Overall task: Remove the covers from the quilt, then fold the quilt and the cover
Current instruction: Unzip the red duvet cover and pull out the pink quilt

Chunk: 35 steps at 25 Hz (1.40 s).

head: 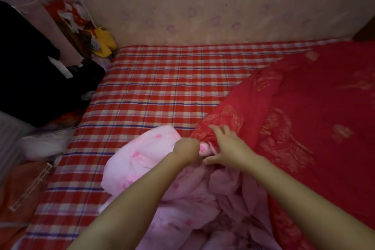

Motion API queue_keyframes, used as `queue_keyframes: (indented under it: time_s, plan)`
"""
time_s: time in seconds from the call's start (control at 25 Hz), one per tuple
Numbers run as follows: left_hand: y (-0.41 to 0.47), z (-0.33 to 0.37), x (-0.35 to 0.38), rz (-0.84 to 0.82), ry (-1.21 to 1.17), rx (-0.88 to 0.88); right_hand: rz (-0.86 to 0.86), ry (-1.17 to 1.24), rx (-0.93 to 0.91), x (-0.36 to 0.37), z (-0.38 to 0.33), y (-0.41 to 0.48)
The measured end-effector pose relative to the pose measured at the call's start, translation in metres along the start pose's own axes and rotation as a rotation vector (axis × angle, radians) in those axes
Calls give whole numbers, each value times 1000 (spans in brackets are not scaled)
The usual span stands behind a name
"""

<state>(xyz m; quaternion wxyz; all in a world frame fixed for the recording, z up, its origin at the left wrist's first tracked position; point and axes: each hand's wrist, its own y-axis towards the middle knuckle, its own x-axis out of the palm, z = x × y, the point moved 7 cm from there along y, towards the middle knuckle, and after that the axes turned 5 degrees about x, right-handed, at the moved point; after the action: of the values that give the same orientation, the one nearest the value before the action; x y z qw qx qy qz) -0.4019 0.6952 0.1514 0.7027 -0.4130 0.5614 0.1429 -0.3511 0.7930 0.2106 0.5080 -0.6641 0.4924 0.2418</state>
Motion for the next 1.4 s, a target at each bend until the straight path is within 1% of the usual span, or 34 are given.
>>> queue_keyframes:
  time_s: [0.08, 0.12, 0.2, 0.28, 0.36, 0.4, 0.44, 0.48, 0.52, 0.56, 0.6, 0.68, 0.76, 0.8, 0.84, 0.88, 0.92, 0.96, 1.0, 1.04, 1.08, 1.12, 1.2, 1.28, 1.36, 1.4]
  plan:
    - [-23, 8, -45, 203, 47, 110, 126, -130, -60, 14, -19, 17]
    - [-41, 5, -66, 285, 49, 151, 194, -173, -57, 17, -22, 29]
    - [-77, -12, -98, 424, 30, 182, 339, -168, 4, 5, -15, 48]
    - [-103, -33, -108, 464, -12, 191, 393, -195, 95, -18, 8, 66]
    - [-127, -73, -107, 412, -219, 117, 426, -233, 212, -51, 47, 77]
    - [-138, -100, -104, 408, -319, 32, 438, -241, 276, -66, 74, 78]
    - [-154, -132, -102, 458, -405, -62, 444, -236, 344, -77, 104, 76]
    - [-169, -164, -95, 513, -496, -192, 444, -219, 421, -83, 136, 71]
    - [-179, -197, -79, 548, -567, -321, 439, -190, 497, -83, 165, 64]
    - [-182, -224, -57, 545, -631, -435, 425, -165, 560, -78, 188, 58]
    - [-181, -243, -32, 500, -665, -523, 410, -147, 597, -68, 202, 54]
    - [-168, -265, 13, 382, -603, -657, 404, -67, 640, -44, 212, 57]
    - [-154, -277, 50, 191, -575, -853, 450, 81, 715, -23, 212, 61]
    - [-146, -270, 59, 94, -535, -917, 472, 185, 767, -11, 210, 60]
    - [-130, -257, 63, 81, -461, -887, 484, 282, 815, 4, 207, 59]
    - [-104, -234, 65, 129, -372, -764, 493, 348, 834, 18, 201, 57]
    - [-77, -199, 65, 199, -317, -598, 497, 385, 825, 33, 192, 54]
    - [-56, -153, 70, 197, -287, -432, 491, 407, 805, 50, 181, 50]
    - [-37, -105, 82, 130, -280, -303, 482, 428, 793, 69, 172, 44]
    - [-22, -63, 101, 10, -254, -216, 459, 462, 798, 90, 166, 36]
    - [-16, -30, 116, -56, -203, -181, 422, 518, 816, 114, 162, 28]
    - [-9, -13, 129, -47, -148, -182, 371, 574, 839, 137, 159, 18]
    - [-2, -18, 145, -21, -159, -273, 304, 657, 922, 173, 156, 6]
    - [0, -39, 155, 8, -291, -317, 322, 844, 996, 190, 158, 13]
    - [-5, -58, 135, 129, -452, -307, 332, 1036, 1034, 198, 154, 30]
    - [-12, -66, 119, 198, -519, -291, 307, 1069, 1038, 198, 147, 38]
